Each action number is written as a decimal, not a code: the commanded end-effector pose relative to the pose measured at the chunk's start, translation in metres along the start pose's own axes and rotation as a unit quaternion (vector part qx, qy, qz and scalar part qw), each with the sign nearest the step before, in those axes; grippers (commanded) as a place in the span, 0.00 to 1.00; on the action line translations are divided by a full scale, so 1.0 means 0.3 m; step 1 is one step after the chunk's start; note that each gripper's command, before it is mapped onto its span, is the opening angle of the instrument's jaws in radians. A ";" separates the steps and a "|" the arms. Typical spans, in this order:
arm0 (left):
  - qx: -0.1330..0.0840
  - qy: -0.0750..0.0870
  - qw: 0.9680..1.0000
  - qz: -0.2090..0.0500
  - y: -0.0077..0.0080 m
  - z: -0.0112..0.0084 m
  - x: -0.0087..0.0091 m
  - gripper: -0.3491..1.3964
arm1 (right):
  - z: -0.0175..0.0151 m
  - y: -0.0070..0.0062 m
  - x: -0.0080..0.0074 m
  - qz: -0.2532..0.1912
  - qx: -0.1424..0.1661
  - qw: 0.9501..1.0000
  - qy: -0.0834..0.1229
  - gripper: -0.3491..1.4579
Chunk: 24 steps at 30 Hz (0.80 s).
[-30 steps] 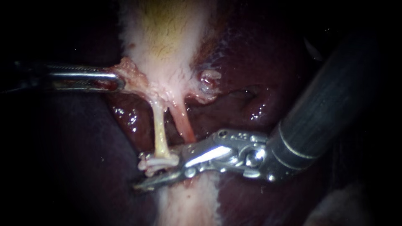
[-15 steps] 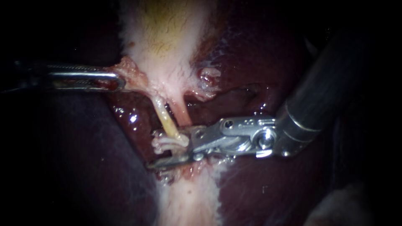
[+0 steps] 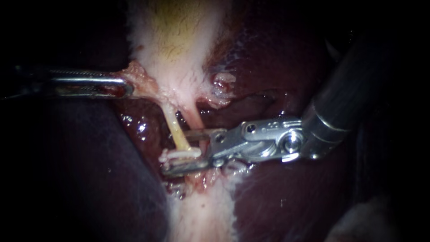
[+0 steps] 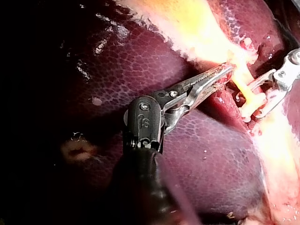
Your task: Going back second clip left tube
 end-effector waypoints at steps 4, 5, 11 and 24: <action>-0.001 0.000 1.000 0.000 0.0000 -0.0006 0.0000 0.00 | -0.010 -0.0008 0.0002 -0.038 0.007 0.999 0.003 0.47; -0.001 0.000 1.000 0.000 0.0000 -0.0006 0.0000 0.00 | -0.013 -0.0011 0.0001 -0.046 0.009 0.999 0.004 0.47; -0.001 0.000 1.000 0.000 0.0000 -0.0009 -0.0001 0.00 | -0.034 -0.0018 0.0013 -0.083 0.008 0.996 0.005 0.47; -0.001 0.000 1.000 0.000 -0.0001 -0.0007 0.0000 0.00 | -0.063 -0.0020 0.0067 -0.092 0.001 0.996 0.007 0.47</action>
